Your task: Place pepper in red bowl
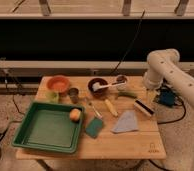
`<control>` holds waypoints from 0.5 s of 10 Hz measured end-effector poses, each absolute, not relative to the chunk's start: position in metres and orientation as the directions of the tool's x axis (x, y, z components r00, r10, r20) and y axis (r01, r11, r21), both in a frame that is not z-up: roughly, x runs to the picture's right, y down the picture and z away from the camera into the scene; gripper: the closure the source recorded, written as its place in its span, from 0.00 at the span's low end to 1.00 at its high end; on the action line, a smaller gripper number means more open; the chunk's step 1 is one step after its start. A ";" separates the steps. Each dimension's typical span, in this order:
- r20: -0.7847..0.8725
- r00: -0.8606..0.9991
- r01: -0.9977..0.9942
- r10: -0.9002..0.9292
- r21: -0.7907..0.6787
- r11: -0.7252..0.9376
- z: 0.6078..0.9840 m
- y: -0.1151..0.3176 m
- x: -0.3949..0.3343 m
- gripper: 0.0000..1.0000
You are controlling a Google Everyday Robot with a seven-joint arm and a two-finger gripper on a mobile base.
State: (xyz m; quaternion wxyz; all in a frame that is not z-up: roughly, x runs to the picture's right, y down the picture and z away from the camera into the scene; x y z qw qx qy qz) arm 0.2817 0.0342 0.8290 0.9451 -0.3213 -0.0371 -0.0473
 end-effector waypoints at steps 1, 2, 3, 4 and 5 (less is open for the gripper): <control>0.094 0.995 0.093 -0.045 -0.613 0.785 0.842 0.030 0.275 0.30; 0.081 0.997 0.059 -0.010 -0.624 0.780 0.856 0.025 0.267 0.30; 0.069 0.997 0.029 0.019 -0.631 0.775 0.864 0.022 0.265 0.30; 0.051 0.997 -0.017 0.064 -0.640 0.768 0.873 0.020 0.267 0.30; 0.036 0.994 -0.052 0.098 -0.646 0.762 0.880 0.017 0.267 0.30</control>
